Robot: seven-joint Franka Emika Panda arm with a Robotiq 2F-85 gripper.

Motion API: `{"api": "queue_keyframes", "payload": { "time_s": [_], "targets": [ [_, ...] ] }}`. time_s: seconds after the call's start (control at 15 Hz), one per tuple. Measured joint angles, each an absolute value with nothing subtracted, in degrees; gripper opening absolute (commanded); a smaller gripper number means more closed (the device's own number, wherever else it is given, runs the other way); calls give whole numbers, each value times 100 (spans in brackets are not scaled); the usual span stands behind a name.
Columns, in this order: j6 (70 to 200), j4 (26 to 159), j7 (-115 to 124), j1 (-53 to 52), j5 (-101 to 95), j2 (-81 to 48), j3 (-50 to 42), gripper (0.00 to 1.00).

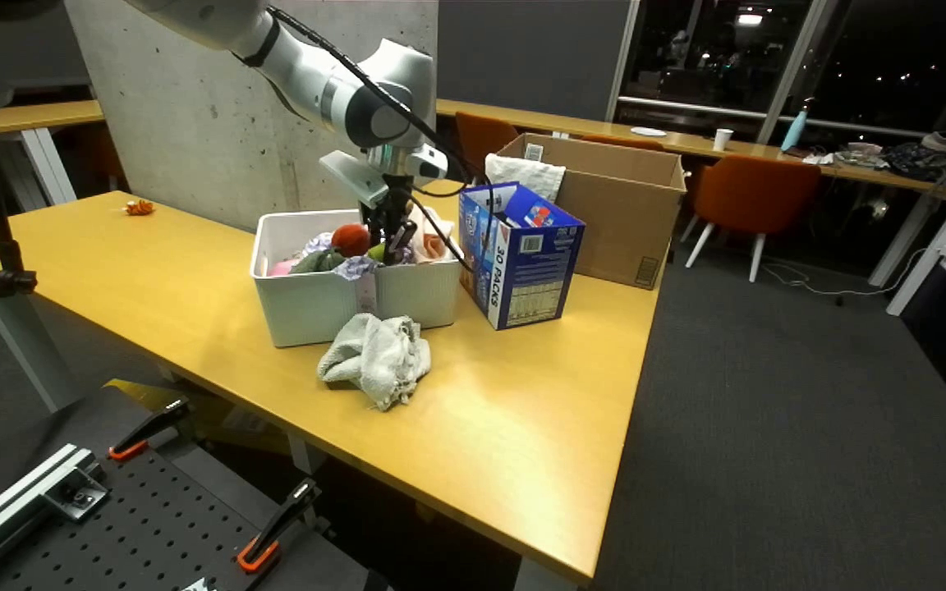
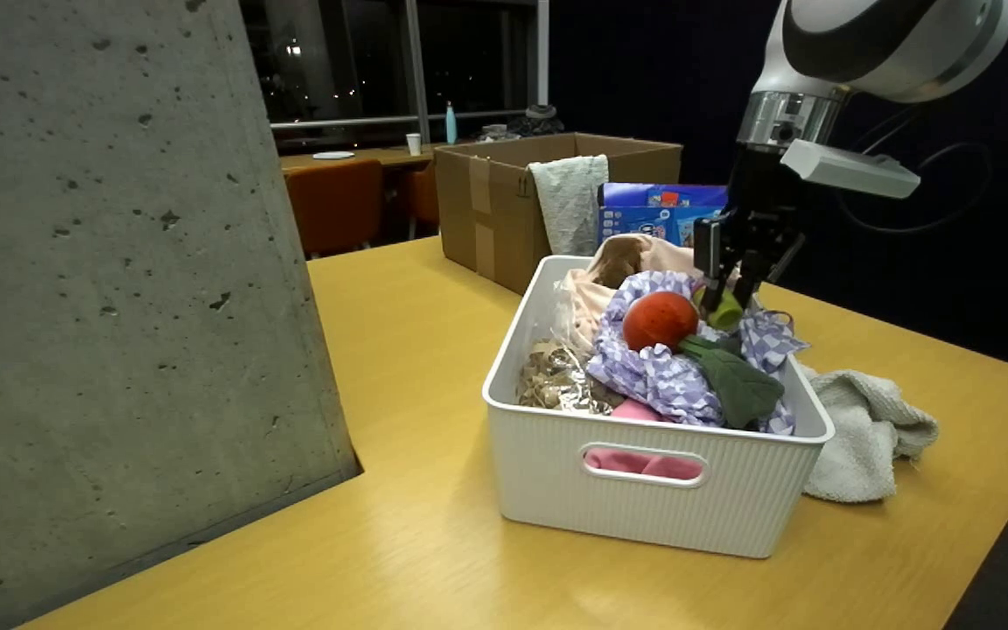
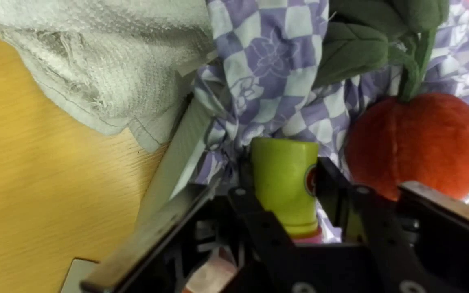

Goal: Remove the white towel, the yellow container and turnip plushie from the basket

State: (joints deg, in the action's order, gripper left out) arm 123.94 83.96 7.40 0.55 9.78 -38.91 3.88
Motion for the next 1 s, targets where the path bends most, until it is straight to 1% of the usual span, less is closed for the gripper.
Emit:
{"api": "queue_keyframes", "payload": {
  "time_s": [0.4,0.6,0.73,1.0],
  "targets": [
    [12906,9525,746,145,984,-2885,210,17],
    [13116,10164,681,355,1112,-2433,86,17],
    [13138,10367,516,563,1216,-2303,6,17],
    [13138,10359,134,968,1372,-2398,-138,17]
  ]
}}
